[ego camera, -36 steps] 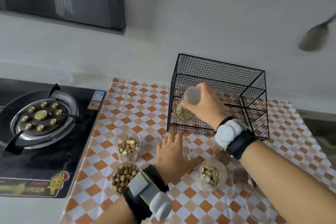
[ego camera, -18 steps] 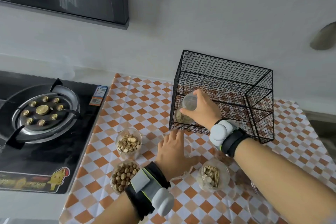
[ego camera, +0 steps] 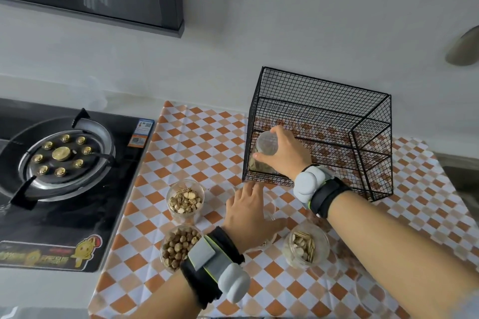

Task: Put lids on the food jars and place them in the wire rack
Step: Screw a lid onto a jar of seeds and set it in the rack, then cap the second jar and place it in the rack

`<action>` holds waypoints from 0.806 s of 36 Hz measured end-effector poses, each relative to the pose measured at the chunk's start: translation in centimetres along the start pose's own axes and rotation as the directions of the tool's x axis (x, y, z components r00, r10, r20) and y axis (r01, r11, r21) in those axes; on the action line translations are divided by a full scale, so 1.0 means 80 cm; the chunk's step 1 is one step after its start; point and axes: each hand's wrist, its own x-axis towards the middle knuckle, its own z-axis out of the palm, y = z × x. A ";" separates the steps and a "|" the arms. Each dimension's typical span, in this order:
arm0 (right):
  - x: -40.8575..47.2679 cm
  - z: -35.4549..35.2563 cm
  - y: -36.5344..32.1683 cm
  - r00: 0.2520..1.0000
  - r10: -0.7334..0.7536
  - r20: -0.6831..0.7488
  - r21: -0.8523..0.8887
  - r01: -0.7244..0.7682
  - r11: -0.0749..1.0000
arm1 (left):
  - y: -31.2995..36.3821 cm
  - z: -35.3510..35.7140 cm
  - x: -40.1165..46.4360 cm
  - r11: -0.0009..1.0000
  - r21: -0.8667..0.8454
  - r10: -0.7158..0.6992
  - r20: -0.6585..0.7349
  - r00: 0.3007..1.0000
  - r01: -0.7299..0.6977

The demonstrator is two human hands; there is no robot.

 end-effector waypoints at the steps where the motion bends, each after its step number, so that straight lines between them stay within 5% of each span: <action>1: 0.000 -0.001 0.000 1.000 0.005 0.003 -0.002 -0.005 1.000 | 0.000 0.000 -0.001 1.000 -0.001 -0.001 0.000 1.000 0.001; 12: -0.024 -0.004 0.006 0.996 -0.049 -0.070 0.046 0.053 0.998 | -0.008 -0.011 -0.013 1.000 -0.025 0.014 -0.055 0.998 -0.015; 20: -0.064 0.004 0.008 0.844 -0.330 -0.422 0.089 0.401 0.912 | -0.038 -0.063 -0.035 0.989 -0.139 0.037 -0.145 0.989 -0.057; 24: -0.076 0.011 -0.004 0.810 -0.492 -0.319 0.076 0.539 0.839 | -0.061 -0.098 -0.040 0.987 -0.161 -0.015 -0.179 0.984 -0.015; 29: -0.090 0.019 -0.022 0.840 -0.532 -0.105 0.190 0.542 0.818 | -0.096 -0.116 -0.050 0.983 -0.180 -0.075 -0.190 0.979 0.040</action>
